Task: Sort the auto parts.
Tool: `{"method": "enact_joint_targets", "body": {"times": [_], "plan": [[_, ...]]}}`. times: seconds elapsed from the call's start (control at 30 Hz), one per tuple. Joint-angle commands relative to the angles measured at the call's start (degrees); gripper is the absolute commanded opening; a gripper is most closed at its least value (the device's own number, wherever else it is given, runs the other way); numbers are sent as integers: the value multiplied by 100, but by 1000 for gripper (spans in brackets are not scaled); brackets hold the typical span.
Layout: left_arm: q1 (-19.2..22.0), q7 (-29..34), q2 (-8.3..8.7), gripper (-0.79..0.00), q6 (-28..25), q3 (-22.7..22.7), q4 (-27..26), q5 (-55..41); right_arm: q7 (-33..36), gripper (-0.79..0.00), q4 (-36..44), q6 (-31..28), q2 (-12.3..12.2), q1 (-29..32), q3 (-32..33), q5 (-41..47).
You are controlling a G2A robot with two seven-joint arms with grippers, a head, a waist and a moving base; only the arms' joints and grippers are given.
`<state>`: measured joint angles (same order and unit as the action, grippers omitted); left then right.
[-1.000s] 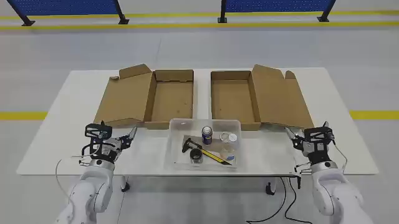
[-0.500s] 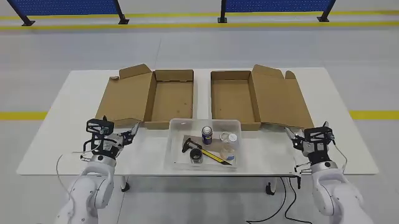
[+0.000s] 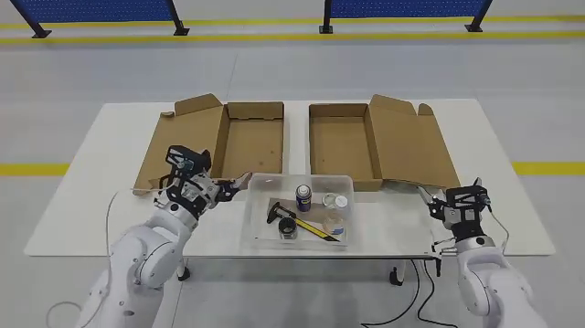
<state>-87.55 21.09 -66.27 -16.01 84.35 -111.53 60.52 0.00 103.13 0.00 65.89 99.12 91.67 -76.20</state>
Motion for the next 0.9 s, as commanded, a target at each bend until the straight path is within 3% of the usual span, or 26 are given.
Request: {"method": "enact_joint_targets", "body": {"times": [0.0,0.4,0.87], "plan": [[161,352,2,0,-226,-170,2,-115,0,0,0,0,0,0,0,0],[949,1558,10,0,-815,-1030,472,553,0,0,0,0,0,0,0,0],[1464,2181,-69,0,-674,-1835,1025,888,0,0,0,0,0,0,0,0]]}}
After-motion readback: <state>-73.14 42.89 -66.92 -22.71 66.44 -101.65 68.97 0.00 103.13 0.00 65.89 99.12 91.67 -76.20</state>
